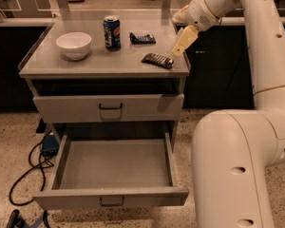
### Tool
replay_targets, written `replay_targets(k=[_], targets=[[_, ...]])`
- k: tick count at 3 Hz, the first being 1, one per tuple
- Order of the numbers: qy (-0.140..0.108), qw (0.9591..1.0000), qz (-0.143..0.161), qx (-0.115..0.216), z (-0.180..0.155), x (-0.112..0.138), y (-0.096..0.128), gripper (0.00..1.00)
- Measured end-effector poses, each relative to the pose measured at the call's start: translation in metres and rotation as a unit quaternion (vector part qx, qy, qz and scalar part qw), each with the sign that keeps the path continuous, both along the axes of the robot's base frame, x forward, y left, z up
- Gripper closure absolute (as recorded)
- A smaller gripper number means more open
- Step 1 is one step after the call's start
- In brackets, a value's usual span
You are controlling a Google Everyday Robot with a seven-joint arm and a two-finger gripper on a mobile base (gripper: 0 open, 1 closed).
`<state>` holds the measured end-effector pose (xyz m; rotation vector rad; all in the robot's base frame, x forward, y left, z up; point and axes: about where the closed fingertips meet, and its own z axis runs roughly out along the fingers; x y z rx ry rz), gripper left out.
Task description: Place rxbar chocolate into middle drawer
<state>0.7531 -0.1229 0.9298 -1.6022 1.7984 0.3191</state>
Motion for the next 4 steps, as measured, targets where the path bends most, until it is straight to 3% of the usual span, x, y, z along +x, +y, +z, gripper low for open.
replay_targets(k=[1,2,3,4], targets=[[0.009,0.9988,0.004,0.048,-0.022,0.011,0.005,0.00],[0.033,0.9889,0.010,0.145,-0.064,0.029,0.015,0.00],[0.033,0.9886,0.010,0.147,-0.065,0.031,0.017,0.00],[0.062,0.9787,0.003,0.196,-0.088,0.035,0.019,0.00]])
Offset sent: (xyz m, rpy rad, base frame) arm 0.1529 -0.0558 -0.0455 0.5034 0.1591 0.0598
